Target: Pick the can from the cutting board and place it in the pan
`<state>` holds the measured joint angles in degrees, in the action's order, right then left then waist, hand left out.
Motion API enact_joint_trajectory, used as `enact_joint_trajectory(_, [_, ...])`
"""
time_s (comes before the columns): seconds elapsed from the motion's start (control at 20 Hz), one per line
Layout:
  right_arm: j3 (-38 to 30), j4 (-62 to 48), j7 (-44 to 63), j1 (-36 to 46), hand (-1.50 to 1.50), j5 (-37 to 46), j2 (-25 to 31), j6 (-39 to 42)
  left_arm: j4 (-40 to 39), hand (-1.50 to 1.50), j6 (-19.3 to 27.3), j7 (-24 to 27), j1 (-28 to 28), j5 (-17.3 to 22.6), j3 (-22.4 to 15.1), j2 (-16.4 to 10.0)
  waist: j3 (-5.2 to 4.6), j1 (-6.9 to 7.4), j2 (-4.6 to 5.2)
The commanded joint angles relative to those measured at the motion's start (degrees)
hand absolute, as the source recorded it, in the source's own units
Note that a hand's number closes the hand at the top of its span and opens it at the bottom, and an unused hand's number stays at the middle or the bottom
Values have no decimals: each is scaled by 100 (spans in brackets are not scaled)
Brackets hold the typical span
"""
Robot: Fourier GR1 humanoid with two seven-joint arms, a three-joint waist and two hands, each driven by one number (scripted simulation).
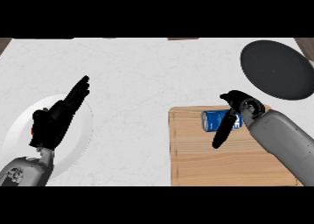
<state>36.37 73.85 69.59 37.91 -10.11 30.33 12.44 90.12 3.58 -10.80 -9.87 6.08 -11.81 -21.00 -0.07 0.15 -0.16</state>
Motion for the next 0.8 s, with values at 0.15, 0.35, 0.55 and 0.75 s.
enact_joint_trajectory(0.15, [205,-232,891,-66,-150,81,-439,85,-338,0,-184,284,16,15,144,108,1,1,21])
enact_joint_trajectory(0.35, [178,-150,560,-51,150,-41,-307,525,190,0,-325,232,374,91,244,-28,3,34,8])
enact_joint_trajectory(0.55, [436,-300,392,-190,150,169,-586,316,156,0,-70,90,264,-265,34,214,4,27,12])
enact_joint_trajectory(0.75, [375,0,409,-326,150,207,-498,269,-304,0,-328,179,-111,-66,397,137,2,-44,10])
